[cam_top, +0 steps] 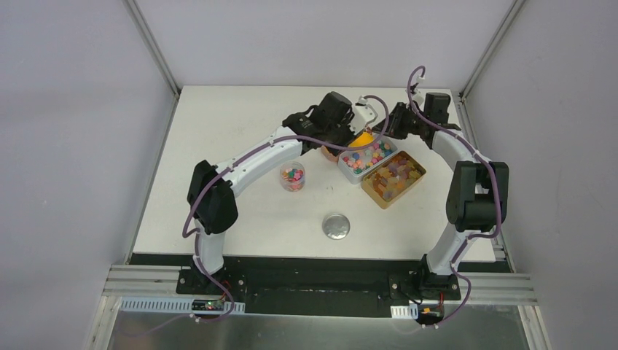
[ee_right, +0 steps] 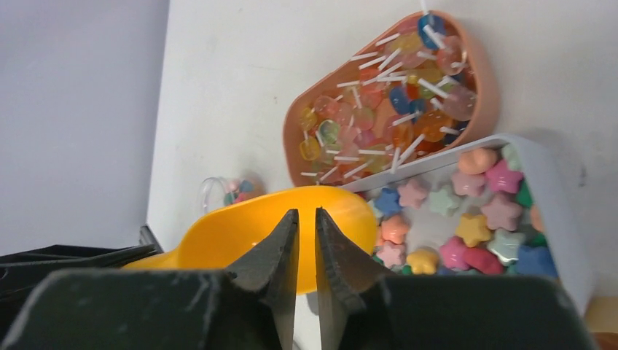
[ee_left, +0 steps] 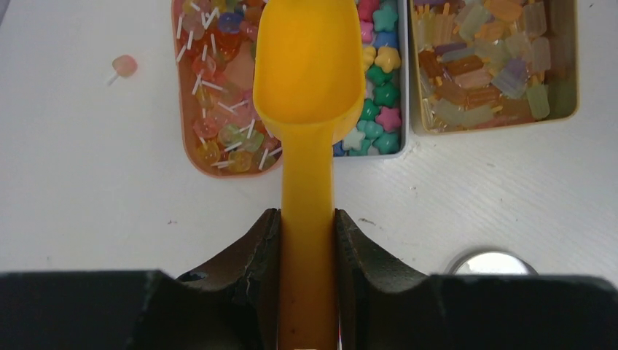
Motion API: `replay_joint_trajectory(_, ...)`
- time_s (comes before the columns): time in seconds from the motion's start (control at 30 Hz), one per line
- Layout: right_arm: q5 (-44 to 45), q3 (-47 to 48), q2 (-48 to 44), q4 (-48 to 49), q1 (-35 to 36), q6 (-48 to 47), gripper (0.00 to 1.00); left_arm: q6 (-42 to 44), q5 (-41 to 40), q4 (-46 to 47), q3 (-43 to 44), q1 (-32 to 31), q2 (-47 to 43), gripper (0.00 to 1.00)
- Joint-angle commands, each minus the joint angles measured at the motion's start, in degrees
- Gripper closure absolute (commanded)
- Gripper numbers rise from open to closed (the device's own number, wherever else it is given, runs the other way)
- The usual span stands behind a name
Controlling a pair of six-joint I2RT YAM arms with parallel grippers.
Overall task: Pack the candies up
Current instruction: Adjust the spatula.
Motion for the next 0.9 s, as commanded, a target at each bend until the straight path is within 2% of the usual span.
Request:
replay_joint_trajectory(0.0, -6.6, -1.4, -2.3, 7.4, 0.8, 4.8, 0.84, -2.0, 2.9, 6.1, 4.3, -0.2, 0.9, 1.0)
replay_joint_trajectory(0.2, -5.1, -2.4, -1.2, 5.1, 1.0, 4.2, 0.84, -3.6, 2.4, 12.5, 3.5, -0.2, 0.9, 1.0)
replay_joint_trajectory(0.43, -2.2, -2.2, -0.3, 1.9, 1.5, 2.7, 0.83, -4.5, 2.5, 21.6, -2.2, -0.2, -1.6, 1.0)
replay_joint_trajectory(0.87, 1.1, -1.8, 0.9, -0.4, 2.2, 2.2, 0.8, -4.0, 0.6, 25.5, -9.1, -0.2, -4.5, 1.0)
